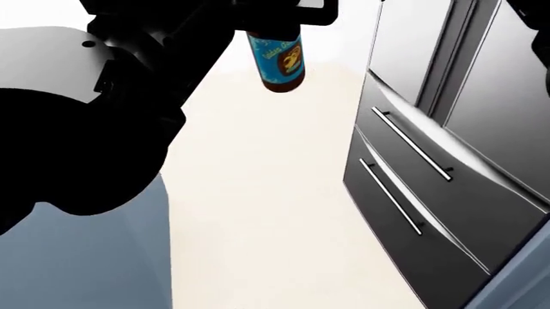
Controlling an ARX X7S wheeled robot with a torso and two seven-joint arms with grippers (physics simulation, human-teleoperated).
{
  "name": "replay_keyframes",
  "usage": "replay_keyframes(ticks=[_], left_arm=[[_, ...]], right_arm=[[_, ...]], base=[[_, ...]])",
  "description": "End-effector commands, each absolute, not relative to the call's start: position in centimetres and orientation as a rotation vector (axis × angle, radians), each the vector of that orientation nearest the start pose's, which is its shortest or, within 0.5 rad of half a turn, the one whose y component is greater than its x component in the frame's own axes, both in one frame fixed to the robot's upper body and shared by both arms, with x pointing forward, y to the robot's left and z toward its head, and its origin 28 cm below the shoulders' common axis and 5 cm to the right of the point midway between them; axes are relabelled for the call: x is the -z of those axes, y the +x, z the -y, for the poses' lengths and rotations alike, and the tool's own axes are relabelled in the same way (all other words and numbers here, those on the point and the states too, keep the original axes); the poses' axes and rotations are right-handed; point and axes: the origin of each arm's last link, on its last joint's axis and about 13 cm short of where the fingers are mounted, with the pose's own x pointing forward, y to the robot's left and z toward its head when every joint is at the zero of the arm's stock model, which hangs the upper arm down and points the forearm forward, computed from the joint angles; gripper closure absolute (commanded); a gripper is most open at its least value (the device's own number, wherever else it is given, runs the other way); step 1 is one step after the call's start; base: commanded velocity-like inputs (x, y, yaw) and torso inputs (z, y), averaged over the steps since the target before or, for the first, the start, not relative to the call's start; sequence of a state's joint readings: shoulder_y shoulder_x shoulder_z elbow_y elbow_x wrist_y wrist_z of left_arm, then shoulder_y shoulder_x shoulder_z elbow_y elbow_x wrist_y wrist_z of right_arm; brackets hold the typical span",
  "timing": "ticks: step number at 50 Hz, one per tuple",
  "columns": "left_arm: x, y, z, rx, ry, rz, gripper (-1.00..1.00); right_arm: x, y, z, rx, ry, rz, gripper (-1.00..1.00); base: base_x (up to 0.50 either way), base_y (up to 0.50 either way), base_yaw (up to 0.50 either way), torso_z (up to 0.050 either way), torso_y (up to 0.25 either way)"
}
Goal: Move the drinks to the dining counter.
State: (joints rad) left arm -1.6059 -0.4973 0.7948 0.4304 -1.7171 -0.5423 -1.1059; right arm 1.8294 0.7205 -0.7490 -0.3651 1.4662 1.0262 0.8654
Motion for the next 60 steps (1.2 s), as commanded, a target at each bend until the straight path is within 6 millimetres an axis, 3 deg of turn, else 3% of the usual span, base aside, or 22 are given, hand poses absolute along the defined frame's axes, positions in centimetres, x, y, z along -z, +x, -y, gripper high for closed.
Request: replay_keyframes(ticks=[1, 33, 39, 40, 43, 46, 60], left_arm=[[-37.57, 21.24, -13.87, 0.393, -0.111, 0.271, 1.0], [-37.83, 21.17, -13.97, 0.39, -0.117, 0.276, 1.0], [-37.83, 21.19, -14.0, 0.391, -0.117, 0.278, 1.0], [-37.81, 21.21, -14.0, 0.391, -0.117, 0.277, 1.0], [-37.76, 21.21, -13.98, 0.392, -0.116, 0.276, 1.0], [-37.77, 21.17, -13.98, 0.393, -0.117, 0.277, 1.0], [-37.75, 21.14, -13.95, 0.395, -0.115, 0.274, 1.0]], right_arm=[[-41.07, 22.29, 10.69, -0.071, -0.385, 0.405, -1.0], [-40.94, 22.39, 10.68, -0.054, -0.412, 0.388, -1.0], [-40.85, 22.52, 10.77, -0.039, -0.354, 0.393, -1.0], [-40.72, 22.59, 10.72, -0.047, -0.403, 0.363, -1.0], [-40.81, 22.57, 10.91, -0.025, -0.286, 0.375, -1.0], [-40.74, 22.6, 10.91, -0.008, -0.404, 0.362, -1.0], [-40.99, 22.5, 10.84, -0.012, -0.418, 0.375, -1.0]], base=[[0.0, 0.0, 0.5, 0.0, 0.01], [0.0, 0.0, 0.5, 0.0, 0.0], [0.0, 0.0, 0.5, 0.0, 0.0], [-0.35, 0.02, 0.0, 0.0, 0.0], [0.0, 0.0, 0.0, 0.003, 0.0], [-0.17, 0.01, 0.0, 0.0, 0.003], [-0.5, 0.03, 0.0, 0.0, 0.0]])
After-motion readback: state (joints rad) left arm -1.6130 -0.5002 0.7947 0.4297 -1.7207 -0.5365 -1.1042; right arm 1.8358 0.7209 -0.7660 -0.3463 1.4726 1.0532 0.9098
